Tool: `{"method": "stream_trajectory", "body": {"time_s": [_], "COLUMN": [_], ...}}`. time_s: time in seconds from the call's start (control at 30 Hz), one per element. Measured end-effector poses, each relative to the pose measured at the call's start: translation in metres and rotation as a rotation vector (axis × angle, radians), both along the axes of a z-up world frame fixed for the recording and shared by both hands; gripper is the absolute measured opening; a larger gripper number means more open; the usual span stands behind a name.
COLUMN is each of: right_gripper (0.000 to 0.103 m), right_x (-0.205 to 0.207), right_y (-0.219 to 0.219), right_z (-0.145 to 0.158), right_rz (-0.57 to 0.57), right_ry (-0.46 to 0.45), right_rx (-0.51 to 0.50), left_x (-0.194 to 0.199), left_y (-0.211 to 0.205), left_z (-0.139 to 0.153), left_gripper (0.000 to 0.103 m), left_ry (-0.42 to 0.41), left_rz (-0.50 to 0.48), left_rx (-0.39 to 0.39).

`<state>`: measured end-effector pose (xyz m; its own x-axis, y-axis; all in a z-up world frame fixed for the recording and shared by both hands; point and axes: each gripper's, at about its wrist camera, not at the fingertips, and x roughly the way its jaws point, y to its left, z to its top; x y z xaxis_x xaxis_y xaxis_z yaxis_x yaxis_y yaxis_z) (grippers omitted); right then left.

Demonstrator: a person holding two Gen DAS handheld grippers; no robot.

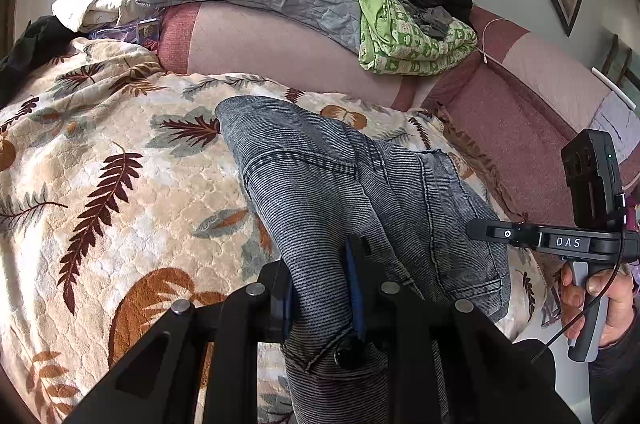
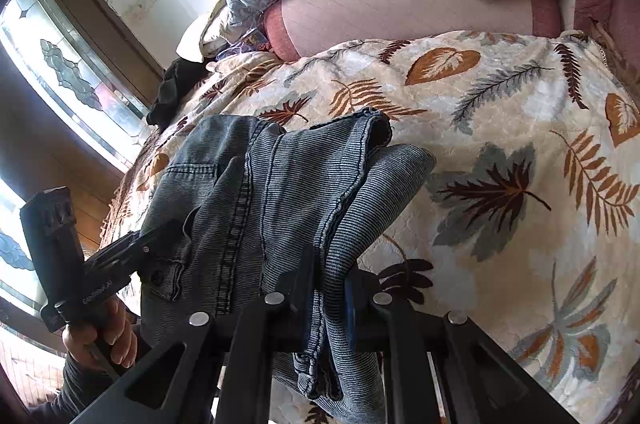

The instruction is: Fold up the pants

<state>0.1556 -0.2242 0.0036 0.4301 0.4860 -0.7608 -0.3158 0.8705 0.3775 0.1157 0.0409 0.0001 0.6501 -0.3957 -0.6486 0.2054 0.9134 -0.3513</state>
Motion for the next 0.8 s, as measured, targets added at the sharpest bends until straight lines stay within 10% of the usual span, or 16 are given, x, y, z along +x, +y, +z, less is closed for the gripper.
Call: {"method": "stream_trajectory", "body": {"time_s": [0.8], "right_gripper": [0.013], "right_x": [0.010], "right_y": [-0.015], "right_z": [-0.006], "right_rz": [-0.026], "right_ry": [-0.009], "right_rx": [-0.009], "left_x": [0.014], "left_y": [-0.022], "left_z": [-0.001], "left_gripper": [0.023], "left_ry": [0.010], "left_rz": [0.008], "left_rx": [0.038]}}
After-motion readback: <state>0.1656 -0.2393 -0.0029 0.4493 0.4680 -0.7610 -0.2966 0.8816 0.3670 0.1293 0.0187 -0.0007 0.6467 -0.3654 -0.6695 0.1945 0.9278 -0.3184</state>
